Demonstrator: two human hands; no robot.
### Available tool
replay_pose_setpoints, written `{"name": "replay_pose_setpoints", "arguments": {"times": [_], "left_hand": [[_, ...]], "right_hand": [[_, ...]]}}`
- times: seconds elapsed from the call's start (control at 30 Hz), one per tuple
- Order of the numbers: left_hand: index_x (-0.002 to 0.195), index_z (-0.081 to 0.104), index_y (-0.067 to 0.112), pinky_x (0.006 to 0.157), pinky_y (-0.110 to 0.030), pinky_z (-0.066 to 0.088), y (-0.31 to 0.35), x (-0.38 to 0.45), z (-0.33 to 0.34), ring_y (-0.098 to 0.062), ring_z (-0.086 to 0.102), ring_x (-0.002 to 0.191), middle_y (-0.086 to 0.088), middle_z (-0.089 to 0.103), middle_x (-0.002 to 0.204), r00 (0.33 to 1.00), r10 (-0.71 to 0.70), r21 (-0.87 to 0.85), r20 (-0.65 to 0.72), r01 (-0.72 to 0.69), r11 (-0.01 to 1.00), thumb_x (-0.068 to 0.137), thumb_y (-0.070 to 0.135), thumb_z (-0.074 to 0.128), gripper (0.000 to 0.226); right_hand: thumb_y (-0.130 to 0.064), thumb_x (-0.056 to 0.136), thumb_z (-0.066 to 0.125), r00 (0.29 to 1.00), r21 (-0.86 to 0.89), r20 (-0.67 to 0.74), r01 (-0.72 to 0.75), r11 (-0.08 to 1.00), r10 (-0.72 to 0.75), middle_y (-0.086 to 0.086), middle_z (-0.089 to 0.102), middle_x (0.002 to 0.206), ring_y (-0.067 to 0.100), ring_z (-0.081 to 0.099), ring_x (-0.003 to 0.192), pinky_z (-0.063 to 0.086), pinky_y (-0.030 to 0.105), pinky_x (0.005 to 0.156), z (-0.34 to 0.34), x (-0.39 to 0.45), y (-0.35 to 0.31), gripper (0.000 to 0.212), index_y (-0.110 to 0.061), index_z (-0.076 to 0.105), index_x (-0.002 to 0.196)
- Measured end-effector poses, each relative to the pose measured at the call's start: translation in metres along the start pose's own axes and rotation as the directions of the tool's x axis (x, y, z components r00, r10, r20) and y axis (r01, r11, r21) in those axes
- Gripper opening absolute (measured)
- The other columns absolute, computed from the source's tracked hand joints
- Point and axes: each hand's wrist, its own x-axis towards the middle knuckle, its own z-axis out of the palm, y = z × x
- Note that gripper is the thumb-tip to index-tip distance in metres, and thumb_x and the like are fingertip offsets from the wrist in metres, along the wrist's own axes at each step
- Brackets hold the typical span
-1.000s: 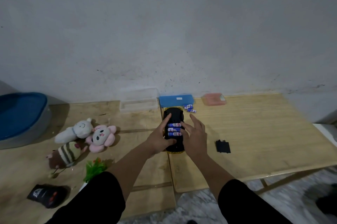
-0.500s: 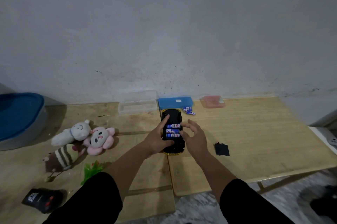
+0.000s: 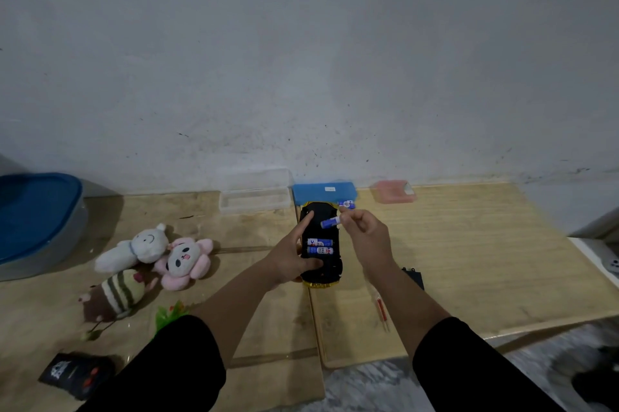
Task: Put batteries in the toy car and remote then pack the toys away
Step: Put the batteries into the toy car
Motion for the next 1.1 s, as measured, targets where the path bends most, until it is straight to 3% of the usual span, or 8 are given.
{"name": "replay_pose_setpoints", "arguments": {"times": [0.13, 0.27, 0.37, 0.53, 0.67, 0.8, 0.97, 1.1], "left_hand": [[0.148, 0.013, 0.043, 0.062, -0.021, 0.055, 0.004, 0.004, -0.001, -0.020, 0.056, 0.111, -0.006, 0.044, 0.141, 1.000, 0.010, 0.007, 0.002, -0.010, 1.000, 0.083, -0.005, 0.065, 0.096], [0.149, 0.013, 0.041, 0.063, -0.019, 0.054, 0.009, 0.011, 0.004, -0.019, 0.058, 0.108, -0.006, 0.047, 0.138, 1.000, 0.023, 0.021, 0.012, -0.023, 0.999, 0.083, -0.004, 0.066, 0.096], [0.149, 0.014, 0.041, 0.062, -0.019, 0.055, 0.012, 0.015, 0.008, -0.017, 0.056, 0.110, -0.004, 0.046, 0.137, 1.000, 0.025, 0.036, 0.016, -0.025, 0.999, 0.083, -0.003, 0.067, 0.095], [0.149, 0.011, 0.042, 0.063, -0.012, 0.050, 0.021, 0.022, 0.011, -0.015, 0.053, 0.113, 0.000, 0.042, 0.143, 0.999, 0.034, 0.111, 0.009, -0.034, 0.993, 0.081, 0.005, 0.072, 0.099], [0.148, 0.009, 0.046, 0.081, -0.020, 0.049, 0.030, 0.028, 0.015, -0.016, 0.049, 0.123, 0.010, 0.034, 0.147, 0.999, 0.038, 0.152, -0.016, -0.035, 0.988, 0.079, 0.012, 0.076, 0.102], [0.147, 0.005, 0.047, 0.073, -0.018, 0.053, 0.035, 0.035, 0.019, -0.014, 0.050, 0.120, 0.011, 0.031, 0.149, 0.999, 0.042, 0.152, -0.004, -0.041, 0.988, 0.080, 0.011, 0.075, 0.103], [0.143, 0.008, 0.056, 0.084, -0.043, 0.057, 0.040, 0.043, 0.022, -0.015, 0.055, 0.114, 0.008, 0.036, 0.145, 1.000, 0.021, 0.132, -0.015, -0.019, 0.991, 0.077, 0.012, 0.078, 0.106], [0.142, 0.007, 0.057, 0.085, -0.045, 0.056, 0.045, 0.047, 0.025, -0.015, 0.054, 0.115, 0.005, 0.035, 0.145, 1.000, 0.014, 0.130, -0.018, -0.012, 0.991, 0.077, 0.011, 0.078, 0.107]], "right_hand": [[-0.008, 0.096, 0.048, 0.983, 0.347, 0.157, -0.147, 0.926, 0.097, 0.010, 0.068, 0.093, 0.025, 0.066, 0.092, 0.055, 0.030, 0.083, 0.000, 0.009, -0.020, 0.007, -0.010, 0.051, 0.090], [-0.005, 0.096, 0.042, 0.948, 0.124, 0.265, -0.213, 0.969, 0.175, 0.006, 0.055, 0.080, 0.016, 0.055, 0.071, 0.049, 0.024, 0.065, -0.004, 0.015, -0.026, 0.018, -0.012, 0.057, 0.089], [-0.019, 0.092, 0.057, 0.935, -0.249, 0.354, 0.081, 0.965, 0.013, -0.005, 0.061, 0.091, 0.007, 0.057, 0.081, 0.046, 0.013, 0.067, -0.012, 0.021, -0.021, 0.011, -0.020, 0.063, 0.101], [-0.029, 0.085, 0.065, 0.809, -0.593, 0.583, 0.489, 0.640, -0.077, -0.002, 0.053, 0.109, 0.011, 0.049, 0.099, 0.040, 0.024, 0.083, -0.032, 0.044, -0.010, 0.031, -0.032, 0.063, 0.116], [-0.025, 0.089, 0.059, 0.716, -0.629, 0.698, 0.606, 0.487, 0.011, 0.000, 0.048, 0.114, 0.016, 0.050, 0.104, 0.044, 0.033, 0.090, -0.042, 0.060, -0.018, 0.031, -0.035, 0.060, 0.119], [-0.022, 0.093, 0.053, 0.644, -0.625, 0.760, 0.688, 0.370, 0.086, 0.003, 0.045, 0.107, 0.020, 0.050, 0.099, 0.044, 0.035, 0.085, -0.045, 0.073, -0.030, 0.034, -0.035, 0.056, 0.124], [-0.020, 0.095, 0.047, 0.594, -0.593, 0.798, 0.742, 0.312, 0.102, 0.004, 0.044, 0.102, 0.024, 0.052, 0.096, 0.048, 0.042, 0.084, -0.049, 0.086, -0.036, 0.034, -0.034, 0.053, 0.125], [-0.019, 0.096, 0.048, 0.554, -0.565, 0.824, 0.785, 0.254, 0.121, 0.002, 0.041, 0.101, 0.024, 0.053, 0.096, 0.049, 0.039, 0.083, -0.052, 0.093, -0.039, 0.035, -0.034, 0.051, 0.127]]}}
